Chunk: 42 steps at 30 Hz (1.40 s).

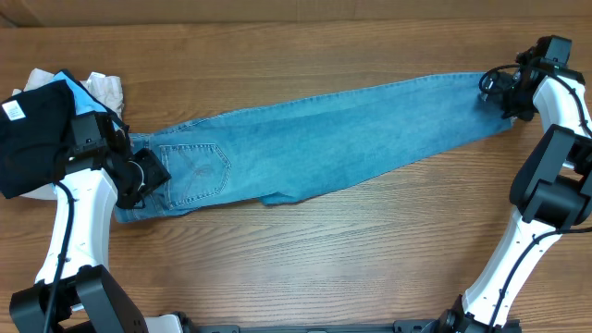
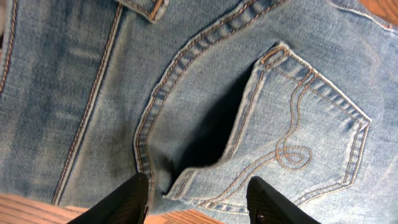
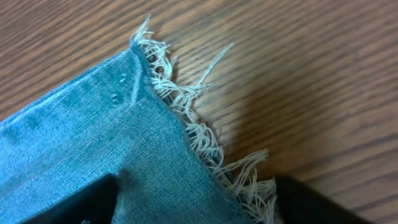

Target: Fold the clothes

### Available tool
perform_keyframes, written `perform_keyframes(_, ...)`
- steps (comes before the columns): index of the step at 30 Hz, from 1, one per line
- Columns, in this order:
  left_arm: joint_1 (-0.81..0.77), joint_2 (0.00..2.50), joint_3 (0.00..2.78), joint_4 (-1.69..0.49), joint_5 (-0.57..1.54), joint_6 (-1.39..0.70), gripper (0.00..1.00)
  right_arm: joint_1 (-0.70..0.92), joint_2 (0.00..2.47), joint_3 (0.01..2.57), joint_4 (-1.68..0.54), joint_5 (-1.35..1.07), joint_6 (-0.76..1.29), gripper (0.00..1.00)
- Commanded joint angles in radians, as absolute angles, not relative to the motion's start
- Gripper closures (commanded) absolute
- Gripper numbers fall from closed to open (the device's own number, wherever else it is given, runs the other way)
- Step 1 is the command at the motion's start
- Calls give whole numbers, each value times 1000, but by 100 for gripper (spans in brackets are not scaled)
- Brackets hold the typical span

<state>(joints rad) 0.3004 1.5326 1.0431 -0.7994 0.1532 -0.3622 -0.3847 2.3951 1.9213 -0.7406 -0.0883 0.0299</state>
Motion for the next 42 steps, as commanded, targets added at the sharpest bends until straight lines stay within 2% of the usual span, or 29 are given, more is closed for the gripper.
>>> perform_keyframes(1,294,1537,1060,-809,146,-339,45,-389,2425,1916,-757,-59,18,48)
perform_keyframes(3,294,1537,1060,-812,146,-339,45,-389,2426,1916,-775,-23,18,78)
perform_keyframes(4,294,1537,1060,-812,146,-339,45,-389,2426,1916,-786,-9,18,90)
perform_keyframes(5,294,1537,1060,-812,146,-339,45,-389,2426,1916,-797,7,18,96)
perform_keyframes(9,294,1537,1060,-812,146,-339,45,-390,2426,1916,-862,86,35,96)
perform_keyframes(21,294,1537,1060,-799,146,-324,43,-514,2426,1916,-1165,311,323,96)
perform_keyframes(31,294,1537,1060,-796,145,-291,40,-684,2426,1916,-1317,276,402,96)
perform_keyframes(42,293,1537,1060,-736,147,-245,44,-659,2425,1916,-1319,214,392,95)
